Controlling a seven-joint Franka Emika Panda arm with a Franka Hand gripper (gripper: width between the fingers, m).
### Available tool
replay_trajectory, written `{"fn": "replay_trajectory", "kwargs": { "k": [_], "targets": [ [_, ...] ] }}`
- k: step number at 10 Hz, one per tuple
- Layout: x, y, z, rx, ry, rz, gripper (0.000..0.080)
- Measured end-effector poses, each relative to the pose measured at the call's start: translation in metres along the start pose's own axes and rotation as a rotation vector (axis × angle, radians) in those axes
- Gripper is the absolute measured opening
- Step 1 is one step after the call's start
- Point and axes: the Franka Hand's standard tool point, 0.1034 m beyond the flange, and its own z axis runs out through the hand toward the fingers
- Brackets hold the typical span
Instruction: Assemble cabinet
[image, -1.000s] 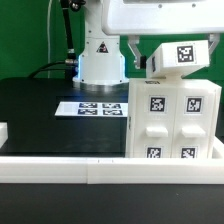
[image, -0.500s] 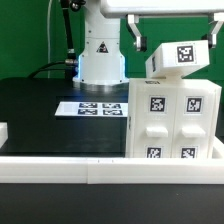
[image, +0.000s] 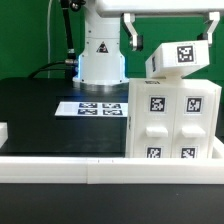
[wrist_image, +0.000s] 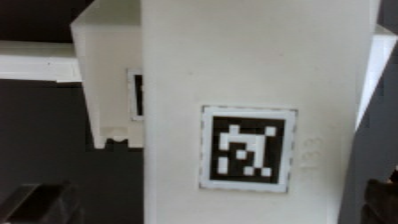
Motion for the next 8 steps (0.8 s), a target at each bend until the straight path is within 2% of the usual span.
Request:
{"fn": "replay_trajectory", "kwargs": {
  "k": [3,5,7,8],
  "targets": [
    [-0.0057,-0.0063,0.0109,0.001,-0.018,-0.012,0.0797],
    [-0.0059,-0.0055,0.0109,0.0,-0.021,-0.011,0.0797],
    [-0.0063,-0.004,0.0119,0.0,-0.024,-0.012,0.0553],
    [-0.0063,-0.004,0.012,0.0,-0.024,-0.012,0.0553]
  ]
}}
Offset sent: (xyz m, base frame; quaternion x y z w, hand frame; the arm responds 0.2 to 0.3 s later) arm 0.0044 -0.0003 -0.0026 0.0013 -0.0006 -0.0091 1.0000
